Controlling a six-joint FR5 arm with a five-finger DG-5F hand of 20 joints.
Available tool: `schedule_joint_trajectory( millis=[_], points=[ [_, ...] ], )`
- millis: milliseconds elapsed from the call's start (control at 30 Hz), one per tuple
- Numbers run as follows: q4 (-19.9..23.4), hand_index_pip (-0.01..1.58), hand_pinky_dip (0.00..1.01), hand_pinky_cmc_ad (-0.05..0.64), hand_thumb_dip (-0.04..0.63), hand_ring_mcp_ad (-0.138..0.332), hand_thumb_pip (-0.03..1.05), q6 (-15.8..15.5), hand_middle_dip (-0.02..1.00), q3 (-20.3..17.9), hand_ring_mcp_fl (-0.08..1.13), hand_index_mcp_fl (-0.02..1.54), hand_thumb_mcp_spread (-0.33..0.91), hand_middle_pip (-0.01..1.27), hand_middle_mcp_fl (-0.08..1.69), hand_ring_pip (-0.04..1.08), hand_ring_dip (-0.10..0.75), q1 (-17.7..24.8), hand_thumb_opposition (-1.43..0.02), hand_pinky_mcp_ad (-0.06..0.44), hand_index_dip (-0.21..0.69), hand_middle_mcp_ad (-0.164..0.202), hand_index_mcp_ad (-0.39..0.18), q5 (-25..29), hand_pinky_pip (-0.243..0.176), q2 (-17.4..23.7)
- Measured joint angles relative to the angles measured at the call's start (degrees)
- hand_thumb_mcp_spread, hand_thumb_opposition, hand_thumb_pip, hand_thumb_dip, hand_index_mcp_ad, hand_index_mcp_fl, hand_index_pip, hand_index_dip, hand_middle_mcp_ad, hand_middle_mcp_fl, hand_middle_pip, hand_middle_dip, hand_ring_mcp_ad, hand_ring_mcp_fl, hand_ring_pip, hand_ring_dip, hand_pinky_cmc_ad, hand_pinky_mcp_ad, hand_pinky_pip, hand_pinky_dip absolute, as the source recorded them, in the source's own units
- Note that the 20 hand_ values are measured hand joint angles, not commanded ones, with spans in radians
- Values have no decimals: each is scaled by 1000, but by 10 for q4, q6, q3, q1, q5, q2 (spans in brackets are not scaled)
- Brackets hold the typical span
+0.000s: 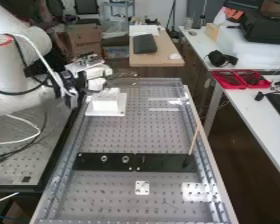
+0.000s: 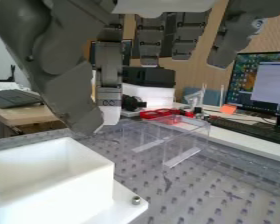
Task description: Grab the smaller nut and place it in the white container
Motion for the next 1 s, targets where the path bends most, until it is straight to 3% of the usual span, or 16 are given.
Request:
schedule_joint_trajectory(
  millis=[500,1000],
  points=[
    [51,1541,187,295,188,120,747,54,216,-32,-3,300,367,120,3,66,93,65,-840,248,49,59,-159,42,-89,7],
    [44,1541,187,297,188,120,747,57,216,-22,-3,304,367,120,3,66,93,76,-840,248,49,61,-159,44,-89,-15]
  ],
)
